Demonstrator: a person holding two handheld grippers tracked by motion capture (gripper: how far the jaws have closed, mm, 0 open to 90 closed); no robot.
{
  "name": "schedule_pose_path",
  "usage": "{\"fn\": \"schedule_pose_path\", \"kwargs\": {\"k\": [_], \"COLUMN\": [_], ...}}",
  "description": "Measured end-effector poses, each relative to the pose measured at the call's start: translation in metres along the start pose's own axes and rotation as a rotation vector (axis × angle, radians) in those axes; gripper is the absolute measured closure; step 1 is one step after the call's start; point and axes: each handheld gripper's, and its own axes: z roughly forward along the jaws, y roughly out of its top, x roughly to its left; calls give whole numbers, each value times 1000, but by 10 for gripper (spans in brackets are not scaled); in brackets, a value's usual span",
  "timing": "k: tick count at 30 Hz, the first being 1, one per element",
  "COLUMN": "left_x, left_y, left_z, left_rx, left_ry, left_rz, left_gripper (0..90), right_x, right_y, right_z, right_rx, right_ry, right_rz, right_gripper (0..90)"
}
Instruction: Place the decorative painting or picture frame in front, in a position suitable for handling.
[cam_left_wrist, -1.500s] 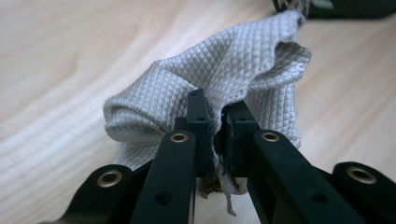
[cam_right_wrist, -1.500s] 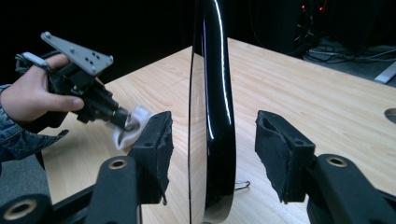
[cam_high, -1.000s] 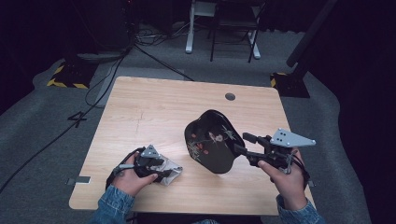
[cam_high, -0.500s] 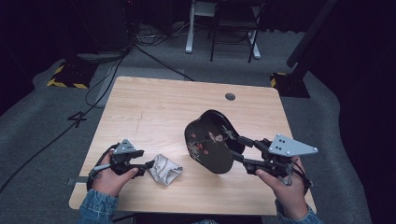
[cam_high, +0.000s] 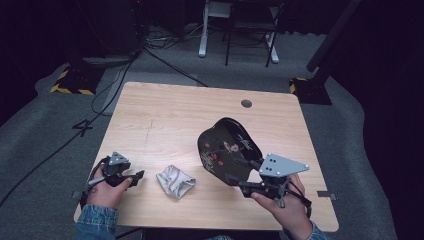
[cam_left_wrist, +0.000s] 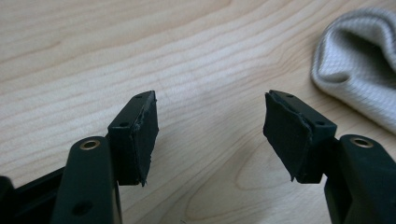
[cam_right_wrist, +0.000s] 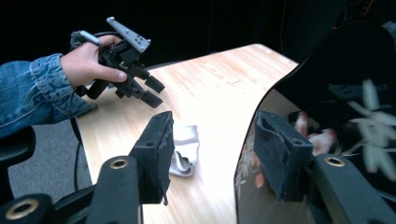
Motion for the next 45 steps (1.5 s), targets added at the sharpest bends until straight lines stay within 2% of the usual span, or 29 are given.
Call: {"fn": "schedule_pose_path", "kwargs": {"k": [5,9,11,13,14,15,16,17,19,27,29,30,35,41,43,45], "left_x": [3,6,7,7,7,7,7,7,7,7,7,7,7,7,7,6], "left_y": [-1,-4,-5,-5,-5,-5,-5,-5,-5,-5,-5,-5,-4,-4,-4,-4], "left_z": [1,5,7,8,8,8,8,8,8,9,9,9,9,9,9,9], "left_rx": [-21,-47,-63,-71,-71,-73,-73,-71,-69,-66,-67,-67,-69,-69,-67,-72], "left_ry": [4,34,43,40,40,39,39,39,40,42,42,42,44,45,43,45], "left_rz": [-13,35,45,48,48,47,47,49,48,48,48,49,50,54,50,52], "left_gripper": [338,295,274,242,240,239,238,238,235,226,226,226,226,227,228,230], "right_x": [7,10,14,19,19,26,26,31,36,43,46,46,50,60,62,62], "right_y": [-5,-13,-17,-20,-20,-22,-22,-24,-26,-33,-36,-36,-43,-53,-57,-59], "right_z": [17,39,51,63,63,77,77,90,103,146,164,164,188,212,218,221], "right_rx": [45,97,124,146,146,170,170,190,208,253,271,271,304,367,389,403], "right_ry": [55,111,129,147,147,166,166,178,188,222,223,223,187,180,172,160], "right_rz": [17,35,35,23,23,12,12,-5,-16,-42,-43,-43,-67,-107,-122,-154], "right_gripper": [485,485,483,480,480,480,480,479,478,462,448,448,415,393,413,480]}}
